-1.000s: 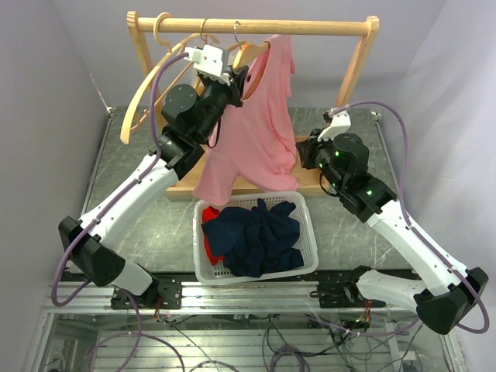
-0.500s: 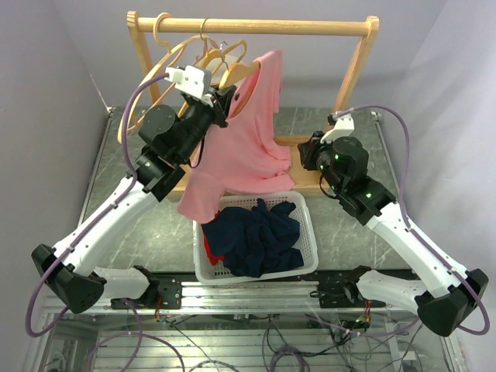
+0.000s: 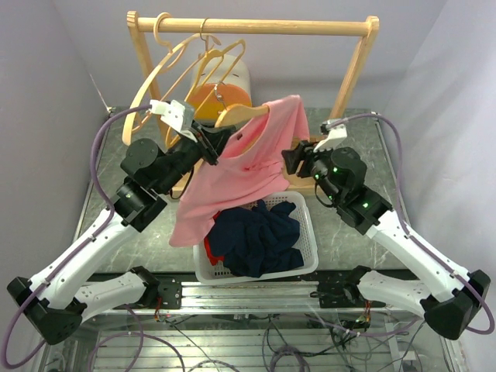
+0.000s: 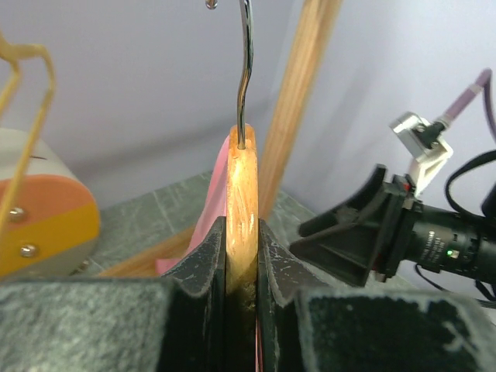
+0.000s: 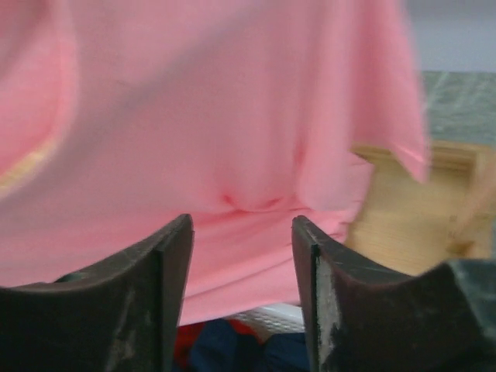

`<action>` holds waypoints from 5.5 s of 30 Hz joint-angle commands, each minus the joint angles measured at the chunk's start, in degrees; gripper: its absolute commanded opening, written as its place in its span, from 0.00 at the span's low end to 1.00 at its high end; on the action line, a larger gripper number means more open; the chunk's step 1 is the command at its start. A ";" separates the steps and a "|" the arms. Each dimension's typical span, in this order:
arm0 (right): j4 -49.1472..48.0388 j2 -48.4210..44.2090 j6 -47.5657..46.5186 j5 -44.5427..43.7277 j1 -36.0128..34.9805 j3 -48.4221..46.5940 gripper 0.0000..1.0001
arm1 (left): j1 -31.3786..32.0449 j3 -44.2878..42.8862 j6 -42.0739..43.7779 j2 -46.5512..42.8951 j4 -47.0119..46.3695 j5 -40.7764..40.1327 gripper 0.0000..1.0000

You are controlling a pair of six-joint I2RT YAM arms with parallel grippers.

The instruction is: Remove the t-shirt from the hanger

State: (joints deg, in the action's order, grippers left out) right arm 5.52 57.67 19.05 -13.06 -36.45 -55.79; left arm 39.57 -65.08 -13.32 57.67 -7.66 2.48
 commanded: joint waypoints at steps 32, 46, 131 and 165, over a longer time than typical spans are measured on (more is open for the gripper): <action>-14.96 6.91 -17.76 -36.01 -10.85 -8.37 0.00 | 6.57 -0.06 2.45 -3.18 6.85 2.22 0.07; -6.16 7.10 -12.23 -34.26 10.08 -8.86 0.00 | 6.54 -1.97 4.57 -9.55 17.01 13.90 0.07; -1.51 -4.96 -0.25 -2.58 -21.89 10.65 0.00 | -4.54 -55.80 5.14 42.35 16.21 -7.56 0.07; 3.23 -1.96 -16.66 -11.12 -23.88 -19.51 0.00 | -9.34 -26.81 -6.36 18.09 5.33 5.94 0.98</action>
State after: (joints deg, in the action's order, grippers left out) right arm 10.81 54.59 7.44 -24.53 -60.03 -67.88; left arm 30.41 -94.43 -16.99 80.29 1.80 2.94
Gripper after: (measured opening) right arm 0.007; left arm 0.982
